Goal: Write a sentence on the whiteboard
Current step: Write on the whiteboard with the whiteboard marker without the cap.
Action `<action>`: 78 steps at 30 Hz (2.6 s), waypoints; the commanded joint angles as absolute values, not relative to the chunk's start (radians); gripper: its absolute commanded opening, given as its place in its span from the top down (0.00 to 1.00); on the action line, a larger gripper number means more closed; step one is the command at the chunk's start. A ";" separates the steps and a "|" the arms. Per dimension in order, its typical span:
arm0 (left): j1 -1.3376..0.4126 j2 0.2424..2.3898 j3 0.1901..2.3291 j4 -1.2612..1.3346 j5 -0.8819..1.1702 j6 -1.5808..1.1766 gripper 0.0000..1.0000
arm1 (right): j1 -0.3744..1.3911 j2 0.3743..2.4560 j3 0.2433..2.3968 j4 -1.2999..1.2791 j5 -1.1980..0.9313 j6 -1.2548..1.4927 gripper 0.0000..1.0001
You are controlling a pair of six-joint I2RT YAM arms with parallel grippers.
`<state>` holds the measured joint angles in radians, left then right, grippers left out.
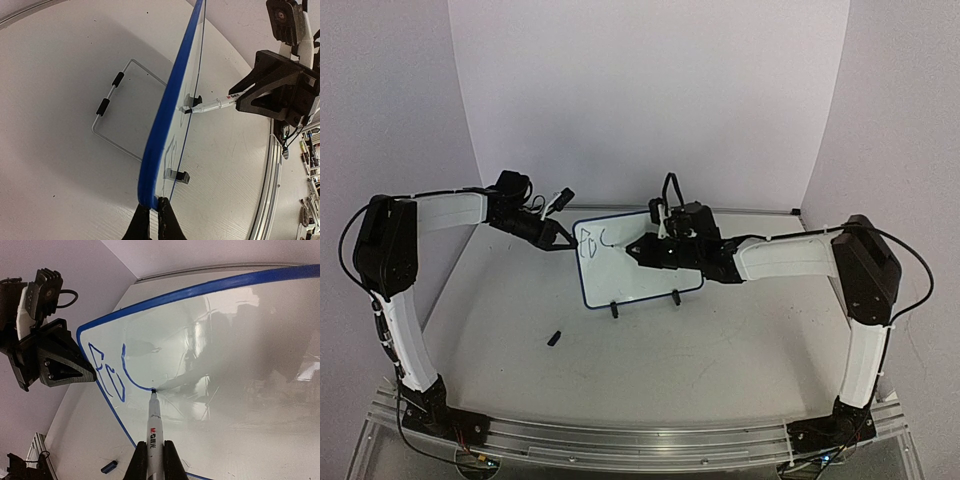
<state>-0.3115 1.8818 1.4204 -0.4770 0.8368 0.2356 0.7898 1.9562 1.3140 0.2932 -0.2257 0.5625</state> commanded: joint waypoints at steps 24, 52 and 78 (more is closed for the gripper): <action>-0.322 1.842 1.444 -0.497 0.790 0.286 1.00 | 0.809 1.910 1.313 0.418 -0.325 0.610 1.00; -0.325 1.833 1.437 -0.497 0.774 0.287 1.00 | 0.751 1.802 1.289 0.269 -0.361 0.472 1.00; -0.331 1.825 1.437 -0.506 0.758 0.296 1.00 | 0.758 1.928 1.421 0.235 -0.320 0.445 1.00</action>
<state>-0.3267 1.8691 1.4204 -0.4855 0.8085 0.2398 0.7517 1.9027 1.3729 0.2284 -0.3447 0.4543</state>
